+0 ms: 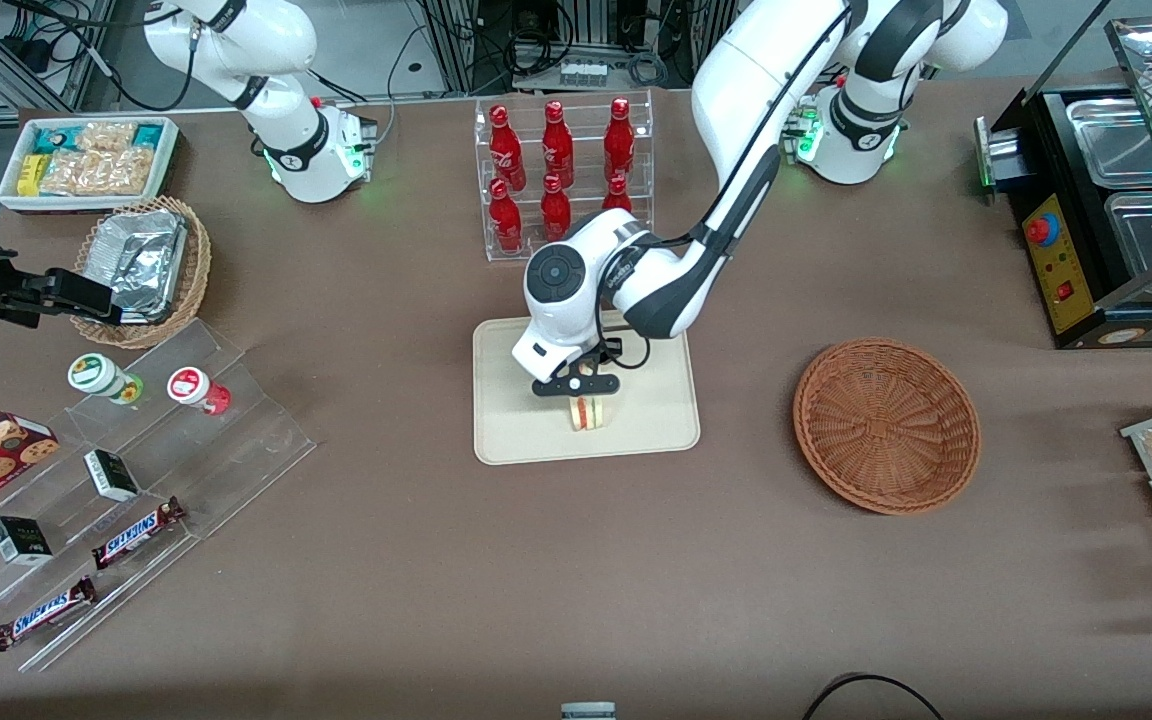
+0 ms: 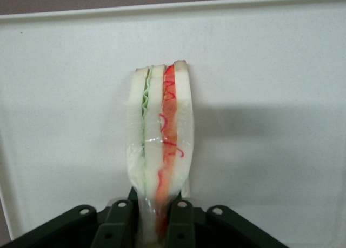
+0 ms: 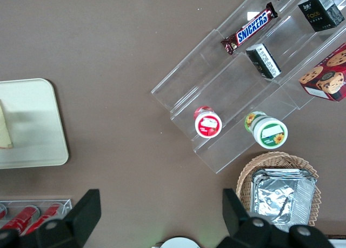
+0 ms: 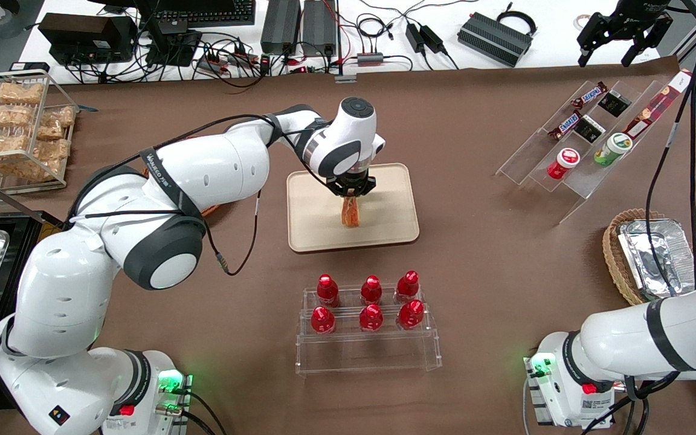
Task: Place sandwich from basket to tray
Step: 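Lower the sandwich onto the tray and open the left gripper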
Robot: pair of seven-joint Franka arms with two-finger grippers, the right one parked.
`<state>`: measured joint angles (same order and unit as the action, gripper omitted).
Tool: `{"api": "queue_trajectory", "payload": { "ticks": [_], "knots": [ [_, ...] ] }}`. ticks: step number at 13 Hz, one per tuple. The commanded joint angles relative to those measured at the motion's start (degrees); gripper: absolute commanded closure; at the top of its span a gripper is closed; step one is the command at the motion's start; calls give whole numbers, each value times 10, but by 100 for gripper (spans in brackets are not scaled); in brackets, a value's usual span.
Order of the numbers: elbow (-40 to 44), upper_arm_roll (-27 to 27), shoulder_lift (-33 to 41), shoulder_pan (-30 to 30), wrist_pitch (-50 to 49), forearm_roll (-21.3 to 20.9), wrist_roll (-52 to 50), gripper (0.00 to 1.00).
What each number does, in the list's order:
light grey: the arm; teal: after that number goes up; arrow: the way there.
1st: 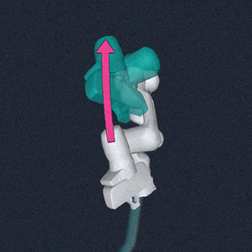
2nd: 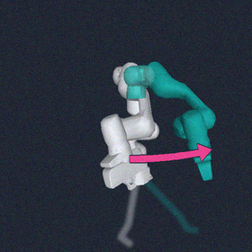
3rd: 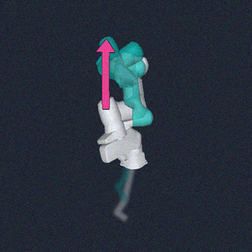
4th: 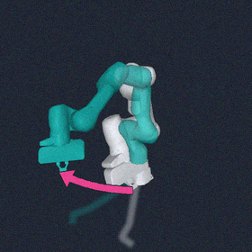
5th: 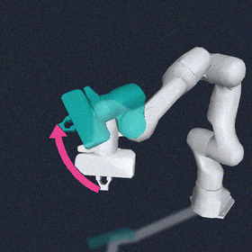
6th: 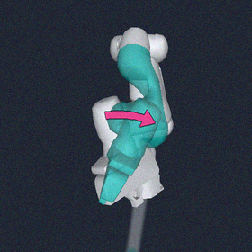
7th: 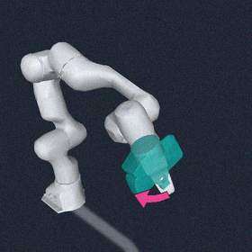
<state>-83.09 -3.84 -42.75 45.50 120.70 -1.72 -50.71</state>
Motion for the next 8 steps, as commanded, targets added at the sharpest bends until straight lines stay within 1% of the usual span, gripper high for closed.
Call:
{"api": "queue_trajectory", "payload": {
  "ticks": [1,2,5,8],
  "knots": [
    [14,9,-1,8,-6,1,-1,0],
    [15,10,5,6,-10,1,-4,0],
    [18,16,60,-2,-72,5,-8,0],
    [17,17,133,-49,-124,8,-4,0]
  ]
}}
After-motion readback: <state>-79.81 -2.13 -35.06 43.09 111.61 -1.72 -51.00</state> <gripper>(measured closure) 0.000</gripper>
